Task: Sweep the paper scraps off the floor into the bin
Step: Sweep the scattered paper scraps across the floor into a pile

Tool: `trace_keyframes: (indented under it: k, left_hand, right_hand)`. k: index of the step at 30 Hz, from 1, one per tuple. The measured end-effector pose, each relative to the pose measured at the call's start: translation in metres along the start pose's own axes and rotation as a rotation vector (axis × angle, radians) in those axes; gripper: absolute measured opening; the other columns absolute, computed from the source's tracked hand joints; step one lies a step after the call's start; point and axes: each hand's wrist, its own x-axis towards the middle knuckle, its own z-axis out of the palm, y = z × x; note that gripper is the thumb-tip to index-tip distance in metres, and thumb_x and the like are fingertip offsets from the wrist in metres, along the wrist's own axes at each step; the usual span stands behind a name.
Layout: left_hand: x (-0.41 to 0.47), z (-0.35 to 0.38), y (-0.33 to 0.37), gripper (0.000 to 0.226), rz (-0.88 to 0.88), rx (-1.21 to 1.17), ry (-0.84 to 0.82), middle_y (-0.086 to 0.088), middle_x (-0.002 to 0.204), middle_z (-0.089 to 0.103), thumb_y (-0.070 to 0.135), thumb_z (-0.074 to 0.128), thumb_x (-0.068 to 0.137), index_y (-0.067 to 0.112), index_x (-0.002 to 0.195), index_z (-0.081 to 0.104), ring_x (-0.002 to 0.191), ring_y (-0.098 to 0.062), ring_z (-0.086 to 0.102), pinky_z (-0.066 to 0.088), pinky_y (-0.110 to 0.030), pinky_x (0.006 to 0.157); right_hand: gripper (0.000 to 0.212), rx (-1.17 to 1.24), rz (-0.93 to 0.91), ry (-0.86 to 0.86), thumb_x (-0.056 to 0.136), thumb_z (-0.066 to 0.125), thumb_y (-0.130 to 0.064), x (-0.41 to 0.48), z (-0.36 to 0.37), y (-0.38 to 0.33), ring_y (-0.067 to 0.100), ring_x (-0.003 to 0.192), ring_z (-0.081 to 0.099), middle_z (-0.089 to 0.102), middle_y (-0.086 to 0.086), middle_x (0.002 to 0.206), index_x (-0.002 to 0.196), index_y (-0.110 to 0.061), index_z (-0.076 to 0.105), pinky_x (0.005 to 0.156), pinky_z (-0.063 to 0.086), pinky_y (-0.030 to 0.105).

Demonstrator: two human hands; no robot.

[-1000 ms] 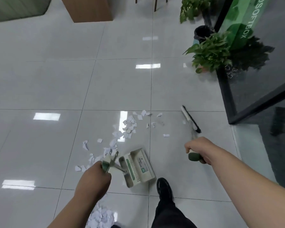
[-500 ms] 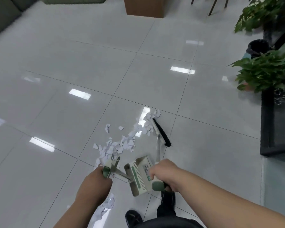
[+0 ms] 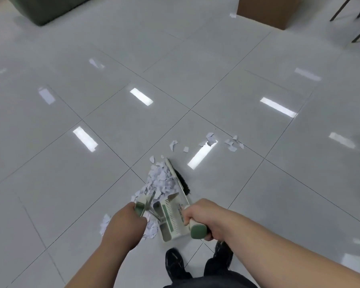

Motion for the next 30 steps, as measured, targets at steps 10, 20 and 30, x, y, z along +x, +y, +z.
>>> trace_keyframes:
  k: [10, 20, 30]
  left_hand:
    - [0.02, -0.037, -0.046, 0.007, 0.009, -0.029, -0.002, -0.004, 0.079, 0.062, 0.009, 0.051, 0.086, 0.015, 0.088, 0.054, 0.067, -0.019, 0.056, 0.036, -0.028, 0.053]
    - [0.053, -0.032, 0.027, 0.009, 0.1, 0.014, -0.009, -0.003, 0.079, 0.061, 0.009, 0.05, 0.086, 0.018, 0.086, 0.052, 0.066, -0.017, 0.056, 0.038, -0.029, 0.053]
    - [0.082, -0.006, 0.144, 0.021, -0.003, 0.01, 0.039, 0.001, 0.084, 0.064, 0.01, 0.049, 0.087, 0.024, 0.101, 0.057, 0.071, -0.016, 0.061, 0.044, -0.027, 0.056]
  right_hand:
    - [0.023, 0.02, -0.021, 0.15, 0.07, 0.065, -0.005, -0.023, 0.014, -0.042, 0.021, 0.051, 0.045, 0.058, 0.018, 0.081, 0.094, -0.008, 0.063, 0.045, 0.029, 0.018]
    - [0.024, -0.029, -0.063, 0.379, 0.068, 0.067, -0.008, -0.001, -0.067, -0.042, 0.027, 0.067, 0.051, 0.059, 0.015, 0.091, 0.09, -0.012, 0.058, 0.045, 0.034, 0.019]
    - [0.017, -0.059, 0.012, 0.48, 0.071, 0.064, -0.005, 0.042, -0.252, -0.073, 0.023, 0.057, 0.041, 0.048, 0.01, 0.073, 0.085, -0.008, 0.054, 0.047, 0.03, 0.021]
